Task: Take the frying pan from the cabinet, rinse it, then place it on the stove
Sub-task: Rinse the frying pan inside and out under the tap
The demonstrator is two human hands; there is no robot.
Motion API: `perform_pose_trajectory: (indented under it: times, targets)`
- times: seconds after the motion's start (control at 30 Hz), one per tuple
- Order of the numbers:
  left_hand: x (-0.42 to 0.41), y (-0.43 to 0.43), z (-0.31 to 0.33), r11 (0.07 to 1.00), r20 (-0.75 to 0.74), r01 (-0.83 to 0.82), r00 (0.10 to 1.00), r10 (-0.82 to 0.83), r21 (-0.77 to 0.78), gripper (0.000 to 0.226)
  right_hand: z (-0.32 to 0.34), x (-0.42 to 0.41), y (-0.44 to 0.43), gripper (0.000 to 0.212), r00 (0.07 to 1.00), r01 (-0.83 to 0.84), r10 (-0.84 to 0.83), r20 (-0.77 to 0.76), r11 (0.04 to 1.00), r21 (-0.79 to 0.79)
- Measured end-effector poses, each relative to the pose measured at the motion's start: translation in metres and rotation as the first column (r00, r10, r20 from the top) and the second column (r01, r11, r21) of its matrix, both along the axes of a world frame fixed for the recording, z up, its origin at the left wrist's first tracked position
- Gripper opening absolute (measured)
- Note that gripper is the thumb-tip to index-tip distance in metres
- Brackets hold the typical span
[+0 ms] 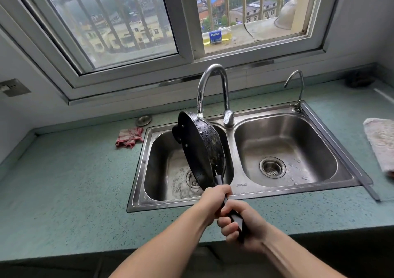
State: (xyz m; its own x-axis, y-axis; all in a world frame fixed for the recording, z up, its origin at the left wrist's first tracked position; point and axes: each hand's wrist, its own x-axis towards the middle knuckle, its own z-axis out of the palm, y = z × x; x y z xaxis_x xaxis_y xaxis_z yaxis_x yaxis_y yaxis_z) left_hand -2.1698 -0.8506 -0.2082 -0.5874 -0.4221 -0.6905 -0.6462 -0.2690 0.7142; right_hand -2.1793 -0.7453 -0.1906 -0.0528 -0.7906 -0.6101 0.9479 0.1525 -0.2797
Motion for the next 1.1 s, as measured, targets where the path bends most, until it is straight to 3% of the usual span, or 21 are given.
perform_pose_trajectory:
  times: [0.23, 0.6, 0.8, 1.0, 1.1]
  targets:
    - [-0.012, 0.004, 0.007, 0.999, 0.022, -0.050, 0.999, 0.050, 0.010, 0.022, 0.005, -0.018, 0.004, 0.029, 0.995, -0.085, 0.088, -0.045, 0.995, 0.054]
    - [-0.020, -0.009, 0.011, 0.989, 0.070, -0.074, 0.995, 0.066, 0.126, 0.019, 0.015, -0.029, -0.012, 0.027, 0.996, -0.089, 0.091, -0.021, 0.993, 0.080]
    - [-0.034, -0.018, 0.028, 0.981, 0.162, -0.013, 0.987, -0.018, 0.191, 0.041, 0.034, -0.048, -0.025, 0.024, 0.995, -0.103, 0.104, -0.008, 0.992, 0.078]
    - [-0.051, -0.031, 0.042, 0.962, 0.147, 0.023, 0.987, -0.065, 0.272, 0.049, 0.055, -0.069, -0.041, 0.021, 0.982, -0.171, 0.175, -0.067, 0.983, 0.067]
    - [-0.056, -0.035, 0.048, 0.959, 0.136, 0.008, 0.990, -0.049, 0.283, 0.038, 0.062, -0.076, -0.047, 0.025, 0.978, -0.186, 0.192, -0.084, 0.980, 0.067]
